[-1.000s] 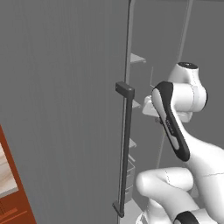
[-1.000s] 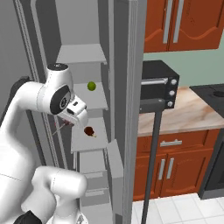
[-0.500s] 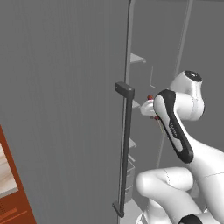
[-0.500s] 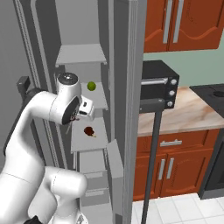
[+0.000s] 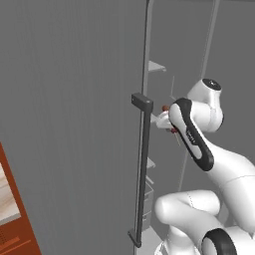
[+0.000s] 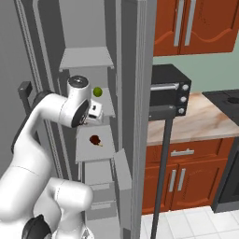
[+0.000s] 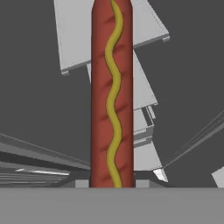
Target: Store the hot dog in the freezer for long-term storage. Close the freezer door after placing the cooked food.
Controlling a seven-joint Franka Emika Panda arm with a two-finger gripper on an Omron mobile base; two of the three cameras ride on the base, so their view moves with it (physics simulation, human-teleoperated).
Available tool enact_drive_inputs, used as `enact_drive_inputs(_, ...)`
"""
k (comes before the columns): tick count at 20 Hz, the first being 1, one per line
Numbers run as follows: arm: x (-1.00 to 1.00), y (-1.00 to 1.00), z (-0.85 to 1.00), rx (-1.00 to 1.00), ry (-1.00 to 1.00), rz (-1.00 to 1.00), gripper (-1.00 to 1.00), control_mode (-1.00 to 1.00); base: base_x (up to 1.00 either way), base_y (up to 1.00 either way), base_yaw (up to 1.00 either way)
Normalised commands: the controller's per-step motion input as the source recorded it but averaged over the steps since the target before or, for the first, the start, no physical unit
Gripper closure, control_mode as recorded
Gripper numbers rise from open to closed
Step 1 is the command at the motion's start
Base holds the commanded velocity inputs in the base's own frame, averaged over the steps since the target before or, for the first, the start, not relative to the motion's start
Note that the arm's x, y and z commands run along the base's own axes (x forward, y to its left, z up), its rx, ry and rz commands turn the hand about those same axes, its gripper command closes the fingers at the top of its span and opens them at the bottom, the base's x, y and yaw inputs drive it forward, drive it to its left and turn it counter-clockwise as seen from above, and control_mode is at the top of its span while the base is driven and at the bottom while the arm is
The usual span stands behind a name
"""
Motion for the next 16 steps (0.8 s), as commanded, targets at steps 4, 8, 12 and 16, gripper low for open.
enact_drive_inputs(4,0.36,0.0,-0.03,0.0,-0.03,0.0,1.0,-1.0,0.0,0.0,0.0)
enact_drive_inputs(8,0.56,0.0,-0.06,0.0,-0.03,0.0,1.0,-1.0,0.0,0.0,0.0)
enact_drive_inputs(12,0.54,0.0,-0.19,0.0,0.0,0.0,1.0,-1.0,0.0,0.0,0.0)
enact_drive_inputs(16,0.58,0.0,-0.15,0.0,0.0,0.0,1.0,-1.0,0.0,0.0,0.0)
